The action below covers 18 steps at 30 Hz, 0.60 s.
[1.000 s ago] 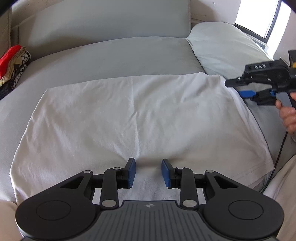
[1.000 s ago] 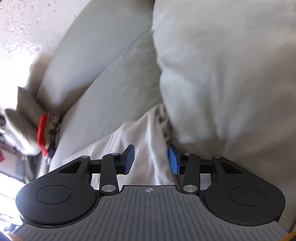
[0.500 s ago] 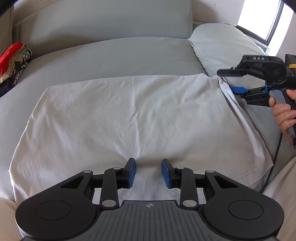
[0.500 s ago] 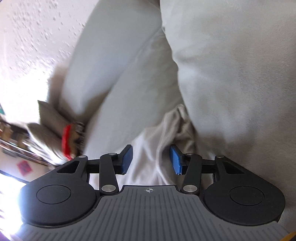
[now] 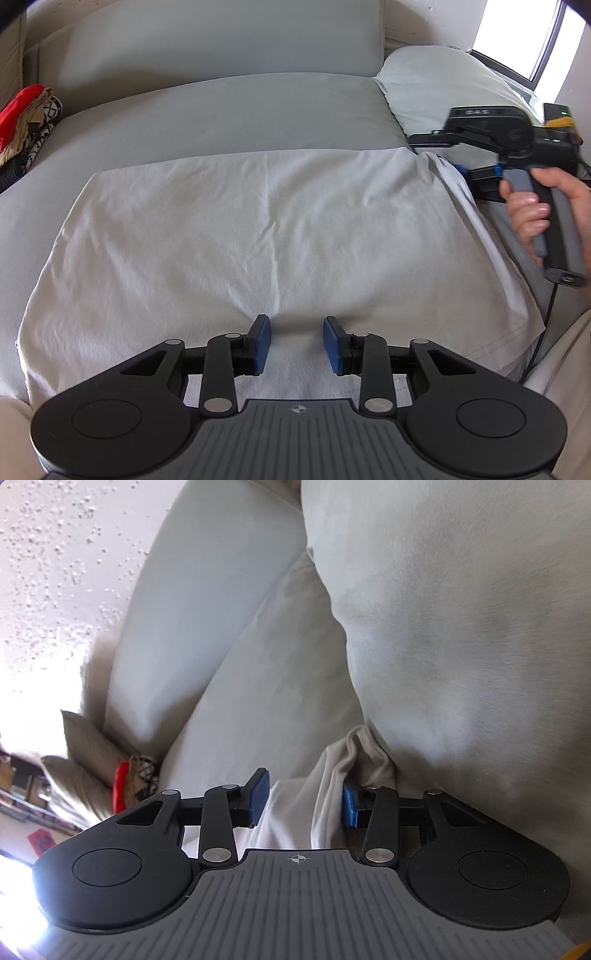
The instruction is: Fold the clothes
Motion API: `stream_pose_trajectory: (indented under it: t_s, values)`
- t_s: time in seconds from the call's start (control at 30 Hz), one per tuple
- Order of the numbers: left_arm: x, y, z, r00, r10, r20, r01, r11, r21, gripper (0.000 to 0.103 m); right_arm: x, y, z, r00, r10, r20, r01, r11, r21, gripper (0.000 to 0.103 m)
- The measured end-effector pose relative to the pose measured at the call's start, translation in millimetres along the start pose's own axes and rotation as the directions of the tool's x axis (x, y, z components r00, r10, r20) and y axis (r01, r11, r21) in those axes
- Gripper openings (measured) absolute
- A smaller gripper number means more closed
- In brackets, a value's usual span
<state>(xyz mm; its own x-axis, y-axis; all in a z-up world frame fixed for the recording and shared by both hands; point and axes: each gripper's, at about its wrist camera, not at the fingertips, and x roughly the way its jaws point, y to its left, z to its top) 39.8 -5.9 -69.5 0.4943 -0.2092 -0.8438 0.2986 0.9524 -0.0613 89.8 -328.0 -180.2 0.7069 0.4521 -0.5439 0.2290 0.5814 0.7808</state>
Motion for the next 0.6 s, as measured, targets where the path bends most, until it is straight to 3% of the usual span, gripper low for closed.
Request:
stream_pose_trajectory:
  t_s: [0.1, 0.2, 0.4, 0.47, 0.6]
  values:
    - [0, 0, -1, 1.0, -0.003, 0.001, 0.003, 1.0, -0.003, 0.031, -5, -6, 1, 0.997, 0.026, 0.077, -0.028, 0.999, 0.024, 0.044]
    - [1, 2, -1, 1.0, -0.009, 0.002, 0.009, 1.0, -0.011, 0.032, -21, -7, -4, 0.98, 0.067, 0.186, -0.079, 0.995, 0.059, 0.042]
    - [1, 4, -3, 1.0, -0.02, 0.016, 0.021, 0.999, -0.024, 0.032, -64, -13, -13, 0.925, 0.062, 0.375, -0.115, 0.986, 0.121, 0.037]
    - [2, 4, -3, 1.0, -0.024, 0.019, 0.024, 0.999, -0.026, 0.032, -64, -11, -13, 0.924, 0.057, 0.377, -0.12, 0.982, 0.144, 0.033]
    - [2, 7, -4, 0.999, -0.032, 0.019, 0.033, 0.999, -0.033, 0.032, -67, 2, -13, 0.92, -0.023, 0.39, -0.027, 0.992, 0.121, 0.026]
